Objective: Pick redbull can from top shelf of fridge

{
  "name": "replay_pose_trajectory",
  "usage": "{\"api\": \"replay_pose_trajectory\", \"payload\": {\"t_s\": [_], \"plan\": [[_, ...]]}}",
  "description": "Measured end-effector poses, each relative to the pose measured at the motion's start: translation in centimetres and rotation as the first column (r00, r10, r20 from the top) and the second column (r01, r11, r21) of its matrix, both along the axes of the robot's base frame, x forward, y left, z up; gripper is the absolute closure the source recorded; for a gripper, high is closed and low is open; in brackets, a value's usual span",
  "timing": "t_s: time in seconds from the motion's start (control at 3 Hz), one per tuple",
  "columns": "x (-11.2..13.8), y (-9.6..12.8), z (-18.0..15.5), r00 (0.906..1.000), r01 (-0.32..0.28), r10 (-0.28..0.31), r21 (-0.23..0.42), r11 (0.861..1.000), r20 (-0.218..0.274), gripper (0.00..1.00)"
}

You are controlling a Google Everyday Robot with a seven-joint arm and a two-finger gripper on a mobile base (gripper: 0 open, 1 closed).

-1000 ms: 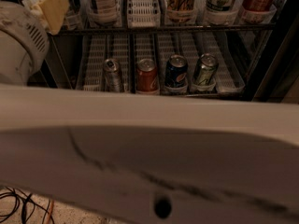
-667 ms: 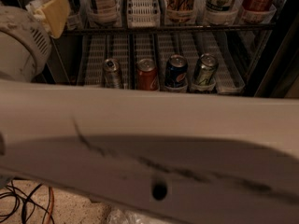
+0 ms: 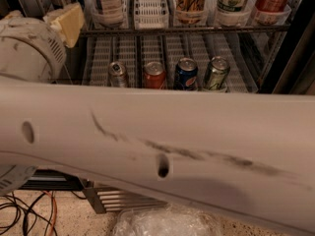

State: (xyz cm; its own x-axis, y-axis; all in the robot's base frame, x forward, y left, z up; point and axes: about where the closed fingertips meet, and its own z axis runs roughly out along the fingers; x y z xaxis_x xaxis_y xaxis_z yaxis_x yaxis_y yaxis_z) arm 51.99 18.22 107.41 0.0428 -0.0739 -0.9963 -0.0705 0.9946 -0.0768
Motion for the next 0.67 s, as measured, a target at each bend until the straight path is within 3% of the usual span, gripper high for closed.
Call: {"api": "replay_pose_trajectory", "payload": {"t_s": [0.67], "plan": [[2.6, -0.8, -1.4, 0.9999, 0.011, -0.011, 0.005, 1.0, 0.006, 0.32]]}}
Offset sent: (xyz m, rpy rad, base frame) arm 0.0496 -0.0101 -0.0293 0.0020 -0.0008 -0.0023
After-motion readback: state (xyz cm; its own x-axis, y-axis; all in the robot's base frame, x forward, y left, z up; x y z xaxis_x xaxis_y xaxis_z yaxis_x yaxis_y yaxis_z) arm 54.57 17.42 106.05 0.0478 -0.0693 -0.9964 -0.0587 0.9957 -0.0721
